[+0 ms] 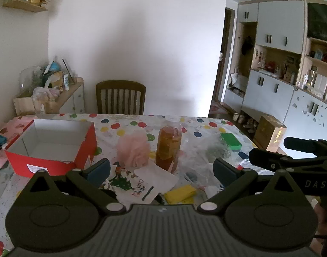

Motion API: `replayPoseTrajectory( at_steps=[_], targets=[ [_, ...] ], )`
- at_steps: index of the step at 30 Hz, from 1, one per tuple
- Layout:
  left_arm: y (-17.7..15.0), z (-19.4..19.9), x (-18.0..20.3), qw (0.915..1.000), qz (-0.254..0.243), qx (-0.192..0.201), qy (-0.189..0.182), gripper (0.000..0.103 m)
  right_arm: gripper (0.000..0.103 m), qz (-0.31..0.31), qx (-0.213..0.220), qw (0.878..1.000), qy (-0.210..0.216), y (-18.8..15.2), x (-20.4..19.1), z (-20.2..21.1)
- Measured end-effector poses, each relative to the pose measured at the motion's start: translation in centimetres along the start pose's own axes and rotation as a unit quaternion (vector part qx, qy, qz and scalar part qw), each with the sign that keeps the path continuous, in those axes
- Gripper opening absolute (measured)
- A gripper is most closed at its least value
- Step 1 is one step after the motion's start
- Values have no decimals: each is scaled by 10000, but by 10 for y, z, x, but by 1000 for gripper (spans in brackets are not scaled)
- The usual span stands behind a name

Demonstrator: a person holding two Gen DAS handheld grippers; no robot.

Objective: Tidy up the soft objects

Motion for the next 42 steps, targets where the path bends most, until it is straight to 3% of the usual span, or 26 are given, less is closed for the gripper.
replayPoseTrajectory(
  at_steps=[42],
  targets=[
    [0, -3, -25, 9995, 204, -32, 218, 103, 102, 224, -65, 9995, 214, 2, -22, -17]
  ],
)
Point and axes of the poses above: each gripper's, at about its wrist camera, not at the fingertips, and z roughly against the way its jaws point, x to its right, y to its top, the point moved 9 cm from there along -z, roughly the way its jaws point, and after that the axes turned 5 degrees about -z, right-handed, at the moved point
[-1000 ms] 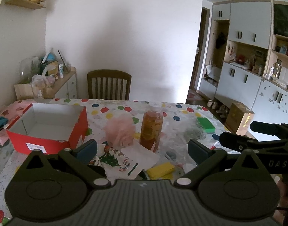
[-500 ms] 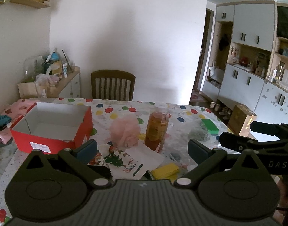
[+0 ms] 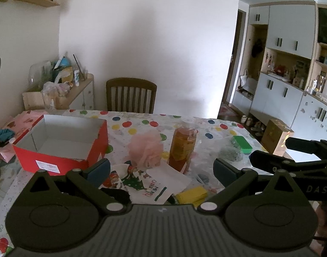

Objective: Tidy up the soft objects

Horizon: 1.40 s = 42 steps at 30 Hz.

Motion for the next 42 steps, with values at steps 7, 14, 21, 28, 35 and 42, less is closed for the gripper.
replayPoseTrajectory(
  at_steps=[7, 14, 21, 28, 35, 42],
  targets=[
    [0, -5, -5, 10000, 34, -63, 0, 103, 102, 25, -43, 10000, 11, 0, -3, -4],
    [-2, -9, -8, 9999, 75, -126, -23, 103, 102, 16, -64, 10000, 37, 0, -4, -8],
    [-2, -14, -11, 9998, 89, -169, -52, 103, 101, 36, -80, 9999, 84, -1, -4, -12],
    [-10, -36, -30, 9988, 327, -358, -44, 103, 97, 23, -266, 9996, -51, -9, 11, -33],
    [-35, -70, -59, 9971, 178, -662, 316, 103, 97, 63, -615, 9972, -424, -30, 44, -55],
    [-67, -107, -91, 9921, 320, -1104, 510, 103, 93, 185, -1085, 9918, -644, -68, 73, -73]
  ],
)
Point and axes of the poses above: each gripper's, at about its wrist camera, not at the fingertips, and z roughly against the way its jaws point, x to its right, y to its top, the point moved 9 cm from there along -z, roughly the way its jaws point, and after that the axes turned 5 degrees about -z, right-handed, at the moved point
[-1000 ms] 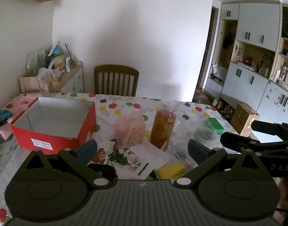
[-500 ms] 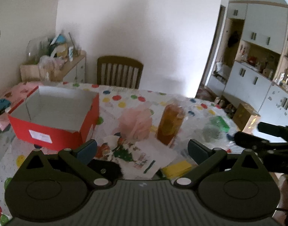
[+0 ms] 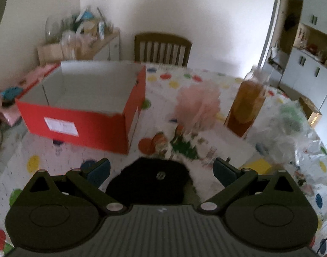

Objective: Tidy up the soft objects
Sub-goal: 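Grasp the black fabric item with the left tool while the right tool grasps the panda-printed bag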

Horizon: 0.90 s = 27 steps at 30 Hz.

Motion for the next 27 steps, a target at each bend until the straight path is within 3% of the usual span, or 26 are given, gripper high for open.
replayPoseTrajectory(
  at_steps=[4, 9, 16, 27],
  targets=[
    [-17, -18, -5, 9997, 10, -249, 38, 103, 90, 198, -421, 9989, -2, -25, 3, -22],
    [-40, -33, -11, 9984, 14, -568, 63, 103, 89, 700, -639, 9953, 194, -47, -3, -43],
    [-63, -40, -22, 9963, -15, -856, 84, 103, 89, 1647, -924, 9799, 641, -57, 10, -64],
    [-77, -69, -34, 9922, -267, -1184, -295, 103, 89, 1491, -1537, 9695, 1193, -66, 28, -101]
  ],
)
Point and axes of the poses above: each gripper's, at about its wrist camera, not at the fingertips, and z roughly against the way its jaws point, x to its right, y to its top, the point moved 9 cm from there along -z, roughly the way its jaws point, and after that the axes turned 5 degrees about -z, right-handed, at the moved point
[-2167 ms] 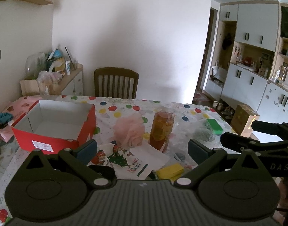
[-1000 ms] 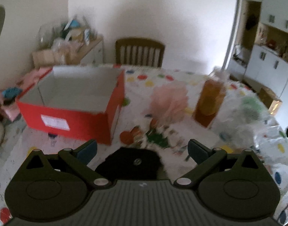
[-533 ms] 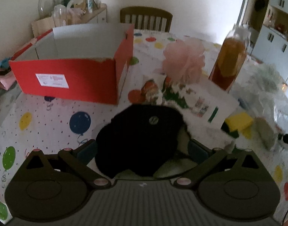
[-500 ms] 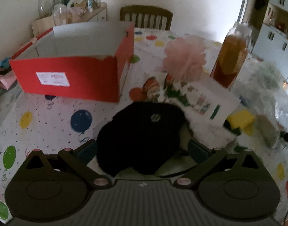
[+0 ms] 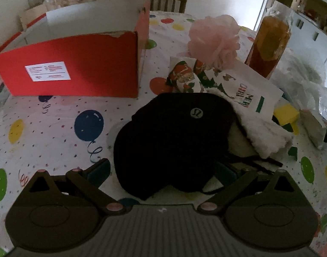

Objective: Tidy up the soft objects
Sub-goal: 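Grasp the black fabric item with the left tool while the right tool grasps the panda-printed bag, then carry the black item with the left tool while the right tool carries the panda bag into the red box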

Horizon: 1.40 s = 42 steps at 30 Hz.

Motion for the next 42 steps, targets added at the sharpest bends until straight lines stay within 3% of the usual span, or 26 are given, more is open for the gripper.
replayPoseTrajectory(
  at_steps=[5, 7, 10, 14, 18, 27, 33, 42],
  targets=[
    [2, -15, -8, 9996, 120, -138, -201, 102, 86, -43, -228, 9994, 245, -5, -4, -13],
    [3, -19, -12, 9990, 262, -183, -312, 96, 84, -31, -316, 9991, 268, -9, -7, -17],
    [4, -19, -13, 9988, 321, -139, -328, 85, 77, -82, -287, 9992, 275, -10, -9, -14],
    [5, -16, -13, 9986, 400, -78, -337, 63, 66, -78, -253, 9993, 281, -13, -13, -7],
    [7, -14, -17, 9978, 572, -57, -341, 41, 62, -149, -187, 9996, 169, -16, -15, -1],
    [11, -5, -23, 9962, 865, -18, -142, 29, 58, -401, 222, 9989, -53, -13, -29, 25],
    [19, 23, -28, 9949, 974, 260, 98, 25, 58, -736, 363, 9962, -275, -4, -32, 52],
    [46, 72, -28, 9934, 912, 676, 148, 22, 58, -863, 627, 9941, -186, 29, -52, 90]
  ],
)
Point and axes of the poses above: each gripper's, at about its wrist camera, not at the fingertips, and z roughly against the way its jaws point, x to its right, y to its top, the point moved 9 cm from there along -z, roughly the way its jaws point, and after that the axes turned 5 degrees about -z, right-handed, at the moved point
